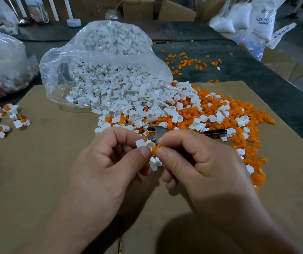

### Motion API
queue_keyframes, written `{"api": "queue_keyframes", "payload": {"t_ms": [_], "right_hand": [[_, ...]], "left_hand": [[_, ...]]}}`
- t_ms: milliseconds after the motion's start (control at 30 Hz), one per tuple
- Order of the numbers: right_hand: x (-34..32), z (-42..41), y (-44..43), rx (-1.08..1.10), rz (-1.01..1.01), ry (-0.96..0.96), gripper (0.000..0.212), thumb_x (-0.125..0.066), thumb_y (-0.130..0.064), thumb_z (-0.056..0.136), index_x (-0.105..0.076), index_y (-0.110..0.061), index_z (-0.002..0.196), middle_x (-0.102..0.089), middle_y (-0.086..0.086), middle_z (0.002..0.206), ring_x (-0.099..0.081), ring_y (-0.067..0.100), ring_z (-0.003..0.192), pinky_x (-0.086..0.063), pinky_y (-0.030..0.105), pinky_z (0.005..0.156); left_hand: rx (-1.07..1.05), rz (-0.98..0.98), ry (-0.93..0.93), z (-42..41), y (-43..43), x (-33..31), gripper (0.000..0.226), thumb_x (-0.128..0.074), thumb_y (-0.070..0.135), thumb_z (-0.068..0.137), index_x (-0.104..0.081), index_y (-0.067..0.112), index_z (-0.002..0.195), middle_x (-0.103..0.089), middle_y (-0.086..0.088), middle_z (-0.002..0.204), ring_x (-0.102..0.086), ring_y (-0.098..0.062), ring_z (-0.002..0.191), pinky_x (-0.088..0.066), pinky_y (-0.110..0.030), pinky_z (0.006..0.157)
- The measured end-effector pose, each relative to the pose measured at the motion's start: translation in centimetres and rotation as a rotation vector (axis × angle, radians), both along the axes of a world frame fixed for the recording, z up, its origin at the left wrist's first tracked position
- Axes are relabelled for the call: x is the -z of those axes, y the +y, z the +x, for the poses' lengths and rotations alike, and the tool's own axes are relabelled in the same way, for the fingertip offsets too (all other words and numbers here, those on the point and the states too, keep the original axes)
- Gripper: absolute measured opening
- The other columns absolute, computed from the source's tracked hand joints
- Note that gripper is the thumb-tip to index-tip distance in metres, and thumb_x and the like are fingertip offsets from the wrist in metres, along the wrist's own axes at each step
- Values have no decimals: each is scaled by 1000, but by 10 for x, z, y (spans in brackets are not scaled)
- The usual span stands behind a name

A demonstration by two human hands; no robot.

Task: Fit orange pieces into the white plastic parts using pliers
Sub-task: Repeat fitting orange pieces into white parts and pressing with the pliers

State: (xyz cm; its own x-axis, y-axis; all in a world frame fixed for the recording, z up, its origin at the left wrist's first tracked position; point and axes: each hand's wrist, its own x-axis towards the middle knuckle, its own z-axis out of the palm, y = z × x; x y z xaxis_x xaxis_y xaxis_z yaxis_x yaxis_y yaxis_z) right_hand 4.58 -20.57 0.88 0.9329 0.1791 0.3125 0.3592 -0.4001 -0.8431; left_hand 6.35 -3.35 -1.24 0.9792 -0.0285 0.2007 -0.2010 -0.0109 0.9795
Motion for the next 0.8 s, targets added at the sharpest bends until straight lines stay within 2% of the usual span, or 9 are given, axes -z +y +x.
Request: {"api": "queue_keyframes", "payload": {"t_ms": [100,200,300,433,567,700,800], "right_hand": [[-3,0,1,38,-255,-144,10,-47,-40,96,-56,-36,96,-57,-15,80,-61,6,74,-51,24,56],[-5,1,3,36,-351,-220,9,-47,-32,96,-57,-33,95,-53,-16,78,-57,5,75,-48,22,60],[-5,1,2,42,-422,-273,12,-46,-29,99,-58,-28,98,-52,-16,82,-53,5,77,-45,21,66],[-3,1,1,42,-415,-322,12,-53,-20,98,-63,-20,106,-59,-10,91,-56,6,82,-47,23,68],[-3,0,2,21,-419,-306,14,-53,-21,98,-63,-21,108,-60,-10,94,-57,5,83,-51,25,67],[-2,1,1,49,-469,-288,16,-52,-25,97,-64,-23,107,-59,-12,93,-54,1,81,-45,15,69],[-2,1,0,53,-449,-287,17,-52,-26,97,-65,-20,106,-59,-11,97,-55,2,85,-46,18,71]], "left_hand": [[10,-12,19,0,0,0,24,-74,45,65,-73,31,85,-69,-5,62,-66,-20,55,-50,-24,48],[21,-20,37,1,0,-1,26,-76,42,63,-74,30,85,-68,-4,60,-65,-19,54,-49,-22,47],[15,0,41,1,0,-2,22,-83,28,64,-74,31,84,-66,-1,57,-64,-16,51,-48,-20,45],[8,70,34,0,1,-1,22,-82,32,64,-74,34,85,-67,2,59,-64,-12,50,-49,-18,46],[27,47,34,-1,0,1,28,-83,38,60,-74,34,87,-68,2,61,-68,-14,54,-50,-19,48],[61,28,55,0,1,3,28,-78,43,62,-75,32,87,-68,0,61,-69,-15,54,-50,-20,49],[100,6,83,0,2,3,27,-79,41,62,-75,28,86,-67,-2,62,-68,-16,53,-50,-20,50]]}}
